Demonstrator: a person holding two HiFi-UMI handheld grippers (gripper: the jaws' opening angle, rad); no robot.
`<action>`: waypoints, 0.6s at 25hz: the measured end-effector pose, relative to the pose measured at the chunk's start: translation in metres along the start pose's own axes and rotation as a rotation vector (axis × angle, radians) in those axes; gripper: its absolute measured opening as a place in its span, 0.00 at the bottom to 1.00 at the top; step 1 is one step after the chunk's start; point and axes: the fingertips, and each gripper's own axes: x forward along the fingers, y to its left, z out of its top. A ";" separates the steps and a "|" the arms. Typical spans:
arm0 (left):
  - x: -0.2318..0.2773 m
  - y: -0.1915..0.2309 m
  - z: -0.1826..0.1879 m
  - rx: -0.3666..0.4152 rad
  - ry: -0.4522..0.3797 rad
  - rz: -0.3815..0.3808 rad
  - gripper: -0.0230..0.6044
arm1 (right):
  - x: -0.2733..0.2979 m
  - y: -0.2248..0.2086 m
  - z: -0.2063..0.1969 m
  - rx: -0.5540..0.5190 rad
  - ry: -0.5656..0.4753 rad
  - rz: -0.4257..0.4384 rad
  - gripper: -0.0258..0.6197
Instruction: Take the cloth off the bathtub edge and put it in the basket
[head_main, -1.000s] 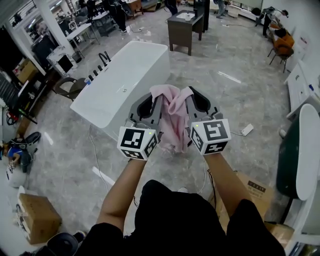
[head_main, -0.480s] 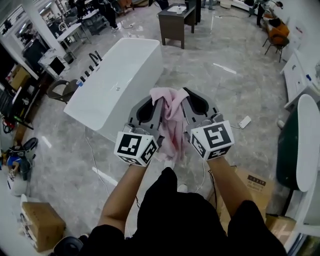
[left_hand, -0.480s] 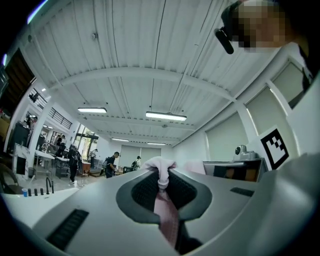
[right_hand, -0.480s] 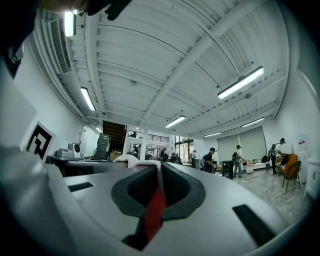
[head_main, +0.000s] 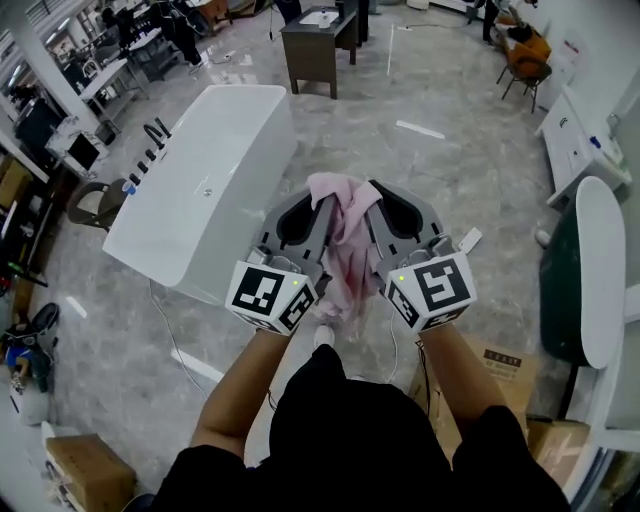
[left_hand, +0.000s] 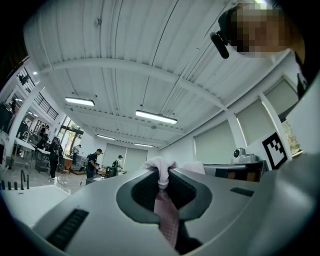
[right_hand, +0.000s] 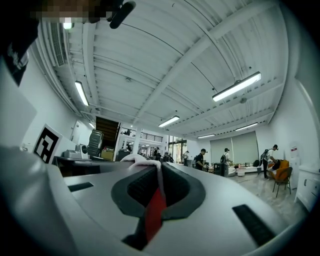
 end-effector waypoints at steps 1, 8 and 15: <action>0.007 0.003 -0.001 -0.005 0.000 -0.007 0.10 | 0.005 -0.006 0.000 -0.002 0.003 -0.006 0.09; 0.057 0.032 -0.014 -0.013 0.014 -0.033 0.10 | 0.045 -0.045 -0.008 -0.008 0.023 -0.061 0.09; 0.092 0.081 -0.031 -0.050 0.034 -0.060 0.10 | 0.099 -0.067 -0.023 -0.044 0.060 -0.110 0.09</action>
